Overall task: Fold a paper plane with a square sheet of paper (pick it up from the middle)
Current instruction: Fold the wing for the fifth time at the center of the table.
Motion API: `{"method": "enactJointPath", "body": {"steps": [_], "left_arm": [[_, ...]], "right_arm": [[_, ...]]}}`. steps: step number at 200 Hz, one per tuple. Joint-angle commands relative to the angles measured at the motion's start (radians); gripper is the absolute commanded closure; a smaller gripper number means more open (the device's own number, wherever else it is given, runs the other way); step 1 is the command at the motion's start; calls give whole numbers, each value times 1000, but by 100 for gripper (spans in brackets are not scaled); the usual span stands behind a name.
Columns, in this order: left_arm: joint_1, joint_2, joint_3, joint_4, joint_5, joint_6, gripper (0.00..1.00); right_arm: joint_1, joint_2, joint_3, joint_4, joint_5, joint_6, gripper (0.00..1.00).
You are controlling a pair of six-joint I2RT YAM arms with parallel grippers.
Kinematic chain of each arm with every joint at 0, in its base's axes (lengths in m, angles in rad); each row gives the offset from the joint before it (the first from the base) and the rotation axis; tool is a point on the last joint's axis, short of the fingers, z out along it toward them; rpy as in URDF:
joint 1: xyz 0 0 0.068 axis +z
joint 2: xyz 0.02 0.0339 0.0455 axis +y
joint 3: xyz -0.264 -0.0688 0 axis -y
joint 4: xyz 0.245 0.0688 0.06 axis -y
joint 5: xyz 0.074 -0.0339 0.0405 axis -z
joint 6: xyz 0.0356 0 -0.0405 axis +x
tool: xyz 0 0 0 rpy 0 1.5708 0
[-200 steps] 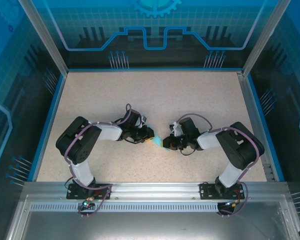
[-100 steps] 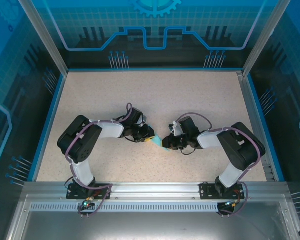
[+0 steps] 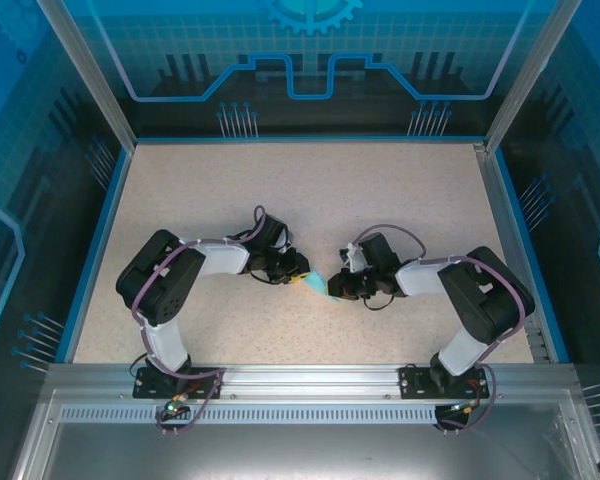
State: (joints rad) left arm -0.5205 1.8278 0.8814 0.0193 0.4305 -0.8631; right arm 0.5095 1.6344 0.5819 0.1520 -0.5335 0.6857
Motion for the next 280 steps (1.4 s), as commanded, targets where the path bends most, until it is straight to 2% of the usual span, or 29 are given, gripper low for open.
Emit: {"method": "enactJointPath", "body": {"steps": [1,24,48,82,105,144,280], "left_arm": [[5,50,-4,-104,-99,0,77],[5,53,2,-122,-104,-1,77],[6,57,10,-140,-107,-3,77],[6,68,24,-158,-110,-2,77],[6,73,28,-166,-111,-2,77],[5,76,30,-182,-116,4,77],[5,88,44,-209,-128,21,77]], "right_arm": [[-20,-78,18,-147,38,-33,84],[20,-178,61,-271,157,-69,78],[115,-243,116,-397,331,-93,77],[238,-194,209,-469,429,-104,78],[274,-110,261,-481,439,-104,82],[274,-36,292,-482,442,-103,85],[201,-3,256,-494,388,-114,86]]}}
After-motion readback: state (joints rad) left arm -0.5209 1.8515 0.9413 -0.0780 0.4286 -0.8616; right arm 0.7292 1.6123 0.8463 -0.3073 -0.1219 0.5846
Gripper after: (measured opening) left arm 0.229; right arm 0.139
